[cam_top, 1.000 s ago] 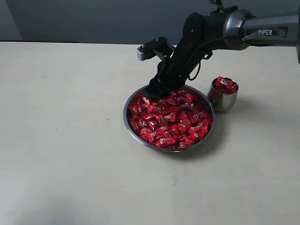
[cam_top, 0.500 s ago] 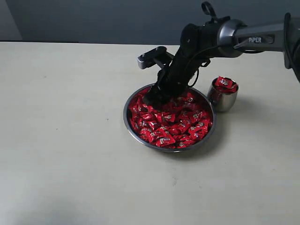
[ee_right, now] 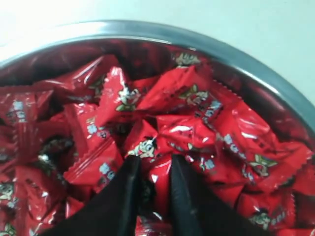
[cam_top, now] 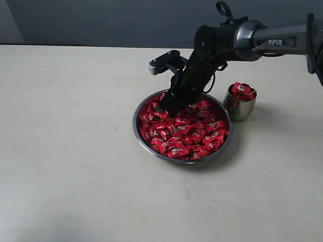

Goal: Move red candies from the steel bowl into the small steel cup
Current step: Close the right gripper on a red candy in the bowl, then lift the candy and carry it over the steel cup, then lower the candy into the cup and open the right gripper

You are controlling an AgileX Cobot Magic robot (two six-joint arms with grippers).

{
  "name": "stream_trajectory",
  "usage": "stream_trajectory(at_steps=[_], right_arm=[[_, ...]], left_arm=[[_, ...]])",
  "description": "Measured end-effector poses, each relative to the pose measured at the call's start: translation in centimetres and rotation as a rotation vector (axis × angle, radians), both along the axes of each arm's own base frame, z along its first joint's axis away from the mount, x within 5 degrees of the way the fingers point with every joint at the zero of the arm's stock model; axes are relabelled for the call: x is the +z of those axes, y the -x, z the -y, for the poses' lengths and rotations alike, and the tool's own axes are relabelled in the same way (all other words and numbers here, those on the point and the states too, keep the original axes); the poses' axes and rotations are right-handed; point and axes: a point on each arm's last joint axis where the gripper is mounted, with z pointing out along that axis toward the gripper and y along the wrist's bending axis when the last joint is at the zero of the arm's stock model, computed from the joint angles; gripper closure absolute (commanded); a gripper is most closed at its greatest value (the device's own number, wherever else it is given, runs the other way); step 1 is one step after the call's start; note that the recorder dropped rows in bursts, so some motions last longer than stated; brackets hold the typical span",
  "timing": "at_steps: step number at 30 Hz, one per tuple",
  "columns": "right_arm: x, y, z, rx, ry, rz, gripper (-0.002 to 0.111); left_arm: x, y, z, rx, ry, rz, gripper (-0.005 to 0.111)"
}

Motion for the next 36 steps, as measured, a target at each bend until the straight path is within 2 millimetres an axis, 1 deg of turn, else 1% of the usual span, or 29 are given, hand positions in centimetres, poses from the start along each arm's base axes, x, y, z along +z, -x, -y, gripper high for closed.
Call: stream_trajectory(at_steps=[3, 9, 10, 11, 12, 13, 14, 15, 16, 17, 19, 22, 24, 30, 36], right_arm=[[1.1, 0.1, 0.0, -0.001, -0.007, 0.004, 0.096], [4.7, -0.2, -0.1, -0.026, -0.028, 0.037, 0.096], [5.2, -0.3, 0.0, -0.042, -0.025, 0.043, 0.096], [6.3, -0.5, 0.4, -0.089, -0.001, 0.069, 0.096], [6.9, -0.6, 0.7, -0.111, 0.01, 0.086, 0.096], [8.1, -1.1, 1.7, -0.167, 0.034, 0.127, 0.096], [8.7, -1.3, 2.2, -0.187, 0.039, 0.146, 0.096], [10.0, -1.8, 3.6, -0.238, 0.036, 0.172, 0.096], [10.5, -2.1, 4.3, -0.259, 0.033, 0.182, 0.096], [11.4, -2.6, 5.7, -0.3, 0.027, 0.189, 0.096], [12.2, -3.5, 8.2, -0.364, 0.033, 0.191, 0.096], [12.3, -4.3, 11.1, -0.434, 0.056, 0.156, 0.096], [11.9, -4.4, 12.1, -0.462, 0.059, 0.129, 0.096], [9.7, -3.7, 12.4, -0.469, 0.074, 0.08, 0.096], [8.4, -3.3, 12.6, -0.469, 0.085, 0.066, 0.096]], left_arm=[[0.0, 0.0, 0.0, 0.0, 0.0, 0.0, 0.106], [0.0, 0.0, 0.0, 0.0, 0.0, 0.0, 0.106], [0.0, 0.0, 0.0, 0.0, 0.0, 0.0, 0.106], [0.0, 0.0, 0.0, 0.0, 0.0, 0.0, 0.106], [0.0, 0.0, 0.0, 0.0, 0.0, 0.0, 0.106], [0.0, 0.0, 0.0, 0.0, 0.0, 0.0, 0.106], [0.0, 0.0, 0.0, 0.0, 0.0, 0.0, 0.106], [0.0, 0.0, 0.0, 0.0, 0.0, 0.0, 0.106], [0.0, 0.0, 0.0, 0.0, 0.0, 0.0, 0.106], [0.0, 0.0, 0.0, 0.0, 0.0, 0.0, 0.106], [0.0, 0.0, 0.0, 0.0, 0.0, 0.0, 0.106], [0.0, 0.0, 0.0, 0.0, 0.0, 0.0, 0.106], [0.0, 0.0, 0.0, 0.0, 0.0, 0.0, 0.106], [0.0, 0.0, 0.0, 0.0, 0.0, 0.0, 0.106], [0.0, 0.0, 0.0, 0.0, 0.0, 0.0, 0.106]])
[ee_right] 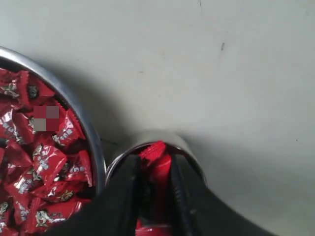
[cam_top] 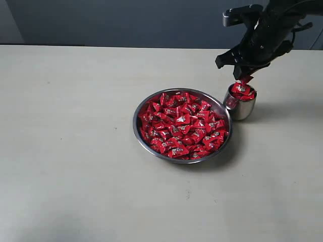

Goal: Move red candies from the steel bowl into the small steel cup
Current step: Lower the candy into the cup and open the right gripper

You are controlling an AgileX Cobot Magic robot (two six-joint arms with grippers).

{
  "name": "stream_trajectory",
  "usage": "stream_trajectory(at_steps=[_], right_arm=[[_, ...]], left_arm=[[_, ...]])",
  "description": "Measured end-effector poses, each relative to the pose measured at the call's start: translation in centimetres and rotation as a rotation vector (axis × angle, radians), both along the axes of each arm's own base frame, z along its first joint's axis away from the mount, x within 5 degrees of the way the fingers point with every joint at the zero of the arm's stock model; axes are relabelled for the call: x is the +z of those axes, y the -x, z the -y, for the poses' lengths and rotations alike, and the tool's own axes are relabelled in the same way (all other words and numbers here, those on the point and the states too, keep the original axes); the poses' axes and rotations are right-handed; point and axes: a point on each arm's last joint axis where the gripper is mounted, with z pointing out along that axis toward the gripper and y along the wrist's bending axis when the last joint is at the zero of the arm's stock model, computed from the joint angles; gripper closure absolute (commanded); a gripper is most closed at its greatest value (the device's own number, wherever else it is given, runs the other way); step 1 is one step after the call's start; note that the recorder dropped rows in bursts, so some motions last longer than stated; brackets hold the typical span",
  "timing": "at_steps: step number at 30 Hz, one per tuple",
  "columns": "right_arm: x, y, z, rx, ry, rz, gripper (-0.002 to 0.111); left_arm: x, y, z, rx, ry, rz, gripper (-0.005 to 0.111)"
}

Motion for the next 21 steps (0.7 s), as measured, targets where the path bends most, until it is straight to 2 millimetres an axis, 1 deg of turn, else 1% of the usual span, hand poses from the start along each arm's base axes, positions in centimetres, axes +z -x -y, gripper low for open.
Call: stream_trajectory(at_steps=[5, 12, 17, 21], right_arm=[[-1.1, 0.4, 0.1, -0.001, 0.003, -0.006, 0.096], [-2.0, 0.5, 0.2, -0.002, 0.003, -0.004, 0.096], [-4.0, 0.2, 0.1, -0.002, 0.016, -0.041, 0.096], [-5.0, 0.0, 0.0, -0.002, 0.023, -0.059, 0.096]], left_arm=[[0.0, 0.0, 0.0, 0.0, 0.0, 0.0, 0.106], [0.0, 0.0, 0.0, 0.0, 0.0, 0.0, 0.106], [0.0, 0.0, 0.0, 0.0, 0.0, 0.0, 0.106], [0.0, 0.0, 0.0, 0.0, 0.0, 0.0, 0.106]])
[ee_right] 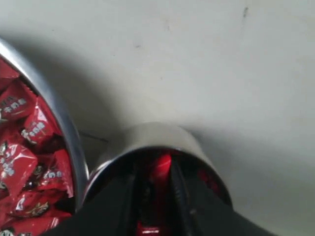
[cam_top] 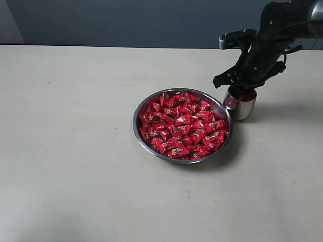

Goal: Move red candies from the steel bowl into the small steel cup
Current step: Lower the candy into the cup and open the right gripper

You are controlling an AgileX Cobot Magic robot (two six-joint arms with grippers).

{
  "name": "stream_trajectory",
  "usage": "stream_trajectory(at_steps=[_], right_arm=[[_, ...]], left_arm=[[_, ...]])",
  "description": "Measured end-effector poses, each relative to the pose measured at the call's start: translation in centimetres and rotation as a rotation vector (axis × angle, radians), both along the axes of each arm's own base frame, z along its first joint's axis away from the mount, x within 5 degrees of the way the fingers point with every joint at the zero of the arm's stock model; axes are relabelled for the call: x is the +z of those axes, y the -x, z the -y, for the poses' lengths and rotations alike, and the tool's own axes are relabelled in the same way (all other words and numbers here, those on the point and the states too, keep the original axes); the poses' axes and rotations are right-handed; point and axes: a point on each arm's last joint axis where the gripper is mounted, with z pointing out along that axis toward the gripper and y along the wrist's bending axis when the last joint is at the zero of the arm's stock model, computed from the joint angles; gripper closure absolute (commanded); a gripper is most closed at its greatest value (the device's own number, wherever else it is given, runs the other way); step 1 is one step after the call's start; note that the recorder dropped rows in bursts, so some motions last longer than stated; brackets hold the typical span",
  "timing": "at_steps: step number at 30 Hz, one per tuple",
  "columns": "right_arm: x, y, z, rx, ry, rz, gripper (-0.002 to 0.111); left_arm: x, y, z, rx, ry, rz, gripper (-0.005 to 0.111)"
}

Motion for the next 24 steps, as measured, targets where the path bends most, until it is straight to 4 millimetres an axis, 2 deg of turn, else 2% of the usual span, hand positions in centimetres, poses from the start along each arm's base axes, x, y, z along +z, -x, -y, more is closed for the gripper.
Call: stream_trajectory(at_steps=[14, 16, 20, 24], right_arm=[[-0.25, -0.08, -0.03, -0.002, -0.001, 0.0, 0.096], [-0.18, -0.07, -0.03, -0.002, -0.001, 0.002, 0.09], [-0.18, -0.07, -0.03, -0.002, -0.001, 0.002, 0.069], [-0.2, -0.02, -0.01, -0.002, 0.001, -0.004, 0.069]], left_arm=[[0.0, 0.0, 0.0, 0.0, 0.0, 0.0, 0.106], [0.0, 0.0, 0.0, 0.0, 0.0, 0.0, 0.106], [0.0, 0.0, 0.0, 0.0, 0.0, 0.0, 0.106], [0.0, 0.0, 0.0, 0.0, 0.0, 0.0, 0.106]])
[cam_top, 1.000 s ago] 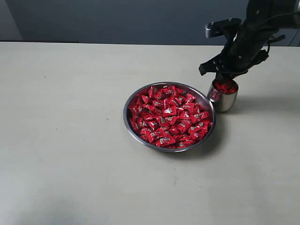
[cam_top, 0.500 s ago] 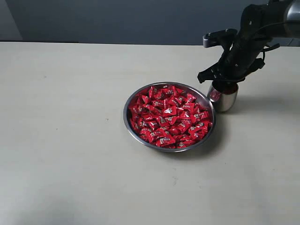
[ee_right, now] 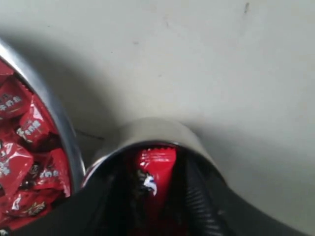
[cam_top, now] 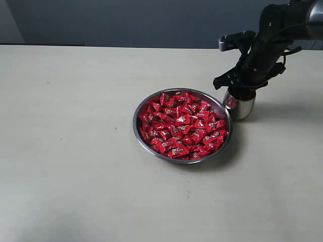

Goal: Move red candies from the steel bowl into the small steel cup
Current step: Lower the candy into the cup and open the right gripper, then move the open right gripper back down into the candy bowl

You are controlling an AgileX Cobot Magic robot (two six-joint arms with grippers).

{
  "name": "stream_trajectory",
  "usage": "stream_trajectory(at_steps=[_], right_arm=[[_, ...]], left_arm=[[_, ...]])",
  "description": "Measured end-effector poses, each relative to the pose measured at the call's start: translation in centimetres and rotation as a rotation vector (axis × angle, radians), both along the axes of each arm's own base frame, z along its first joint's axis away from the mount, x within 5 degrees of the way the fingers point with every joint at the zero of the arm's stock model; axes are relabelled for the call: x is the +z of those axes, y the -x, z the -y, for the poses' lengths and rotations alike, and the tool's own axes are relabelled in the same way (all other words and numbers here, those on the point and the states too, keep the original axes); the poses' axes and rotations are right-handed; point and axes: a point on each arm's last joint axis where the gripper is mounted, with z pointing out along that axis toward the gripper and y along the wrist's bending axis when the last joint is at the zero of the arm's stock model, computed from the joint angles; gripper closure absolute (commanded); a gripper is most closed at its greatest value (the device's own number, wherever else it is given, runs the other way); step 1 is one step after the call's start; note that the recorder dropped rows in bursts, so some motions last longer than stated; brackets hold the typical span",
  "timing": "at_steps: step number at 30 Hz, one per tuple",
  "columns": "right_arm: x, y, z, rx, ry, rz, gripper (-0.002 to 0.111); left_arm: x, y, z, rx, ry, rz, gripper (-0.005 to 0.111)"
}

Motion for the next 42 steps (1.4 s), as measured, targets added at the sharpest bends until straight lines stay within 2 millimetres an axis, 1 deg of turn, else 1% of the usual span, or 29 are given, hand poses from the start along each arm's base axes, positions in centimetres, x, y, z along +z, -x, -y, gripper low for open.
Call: stream_trajectory(at_steps=[7, 18, 27, 30, 33, 36, 38, 42], right_arm=[[0.5, 0.1, 0.0, 0.0, -0.003, 0.008, 0.07], [2.7, 0.4, 0.1, 0.0, -0.019, 0.052, 0.07], [5.5, 0.9, 0.3, 0.0, -0.042, 0.112, 0.07], [6.6, 1.2, 0.2, -0.015, -0.081, 0.124, 0.07], [7.7, 1.7, -0.3, -0.022, -0.163, 0.122, 0.07], [8.5, 2.3, -1.1, 0.011, -0.255, 0.098, 0.07], [8.6, 2.7, -2.1, 0.047, -0.299, 0.085, 0.07], [8.7, 3.8, -4.4, 0.127, -0.322, 0.077, 0.07]], left_arm=[[0.0, 0.0, 0.0, 0.0, 0.0, 0.0, 0.106], [0.0, 0.0, 0.0, 0.0, 0.0, 0.0, 0.106], [0.0, 0.0, 0.0, 0.0, 0.0, 0.0, 0.106], [0.0, 0.0, 0.0, 0.0, 0.0, 0.0, 0.106], [0.0, 0.0, 0.0, 0.0, 0.0, 0.0, 0.106], [0.0, 0.0, 0.0, 0.0, 0.0, 0.0, 0.106], [0.0, 0.0, 0.0, 0.0, 0.0, 0.0, 0.106], [0.0, 0.0, 0.0, 0.0, 0.0, 0.0, 0.106]])
